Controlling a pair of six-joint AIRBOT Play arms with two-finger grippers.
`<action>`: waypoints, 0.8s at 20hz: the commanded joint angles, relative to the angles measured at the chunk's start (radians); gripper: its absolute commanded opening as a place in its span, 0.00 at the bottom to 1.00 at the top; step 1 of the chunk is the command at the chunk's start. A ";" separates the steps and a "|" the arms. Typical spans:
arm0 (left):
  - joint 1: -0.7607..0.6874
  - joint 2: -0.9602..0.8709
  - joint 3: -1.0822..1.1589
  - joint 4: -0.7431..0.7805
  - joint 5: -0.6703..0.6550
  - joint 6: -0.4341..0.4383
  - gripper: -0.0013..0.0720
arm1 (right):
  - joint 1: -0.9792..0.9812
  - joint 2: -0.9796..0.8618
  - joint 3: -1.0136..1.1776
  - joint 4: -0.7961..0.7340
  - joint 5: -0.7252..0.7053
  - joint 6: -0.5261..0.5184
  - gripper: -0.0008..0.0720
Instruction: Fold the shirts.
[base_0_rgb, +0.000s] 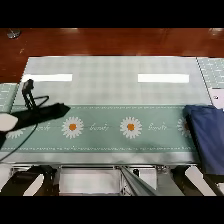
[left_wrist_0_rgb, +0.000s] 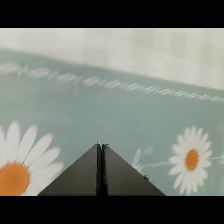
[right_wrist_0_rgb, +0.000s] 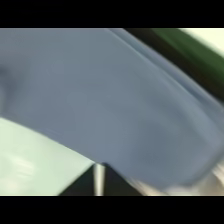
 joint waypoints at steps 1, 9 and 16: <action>-0.002 -0.135 0.323 0.008 -0.093 0.078 0.05 | 0.193 -0.161 0.265 0.435 -0.269 -0.089 0.07; -0.099 -0.458 0.826 0.337 -0.247 -0.076 0.05 | 0.926 -0.399 0.235 0.052 -0.444 -0.147 0.07; -0.072 -0.501 0.603 0.389 -0.207 -0.074 0.05 | 0.943 -0.502 0.061 0.017 -0.526 -0.127 0.07</action>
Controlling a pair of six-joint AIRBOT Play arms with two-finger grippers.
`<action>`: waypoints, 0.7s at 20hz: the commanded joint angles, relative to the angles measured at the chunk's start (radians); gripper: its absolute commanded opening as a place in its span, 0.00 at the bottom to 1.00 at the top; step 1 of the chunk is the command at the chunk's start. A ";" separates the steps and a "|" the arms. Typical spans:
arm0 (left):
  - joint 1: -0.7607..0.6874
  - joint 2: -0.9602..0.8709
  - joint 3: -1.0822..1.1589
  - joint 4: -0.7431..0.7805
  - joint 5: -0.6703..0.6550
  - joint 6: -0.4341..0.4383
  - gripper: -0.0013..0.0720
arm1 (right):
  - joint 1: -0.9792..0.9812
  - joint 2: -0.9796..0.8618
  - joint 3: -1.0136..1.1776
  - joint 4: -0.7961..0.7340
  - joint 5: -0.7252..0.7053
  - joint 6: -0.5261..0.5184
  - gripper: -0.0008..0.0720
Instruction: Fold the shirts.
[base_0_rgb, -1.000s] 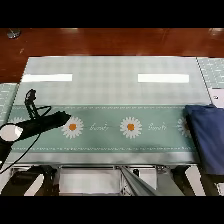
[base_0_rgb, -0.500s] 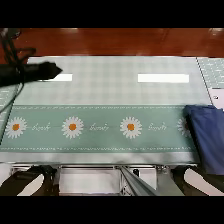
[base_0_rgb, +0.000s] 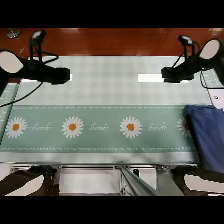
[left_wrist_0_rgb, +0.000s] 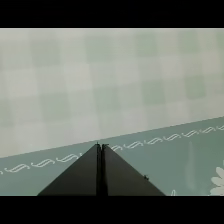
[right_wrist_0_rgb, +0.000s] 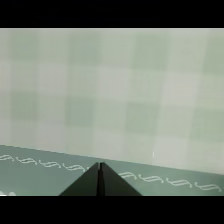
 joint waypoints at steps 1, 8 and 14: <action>0.010 -0.019 -0.036 0.026 0.039 0.000 0.05 | 0.023 -0.032 -0.036 -0.016 -0.045 -0.002 0.07; 0.008 -0.021 -0.036 0.023 0.041 0.000 0.05 | 0.022 -0.032 -0.036 0.002 -0.045 -0.003 0.07; 0.008 -0.021 -0.036 0.023 0.041 0.000 0.05 | 0.022 -0.032 -0.036 0.002 -0.045 -0.003 0.07</action>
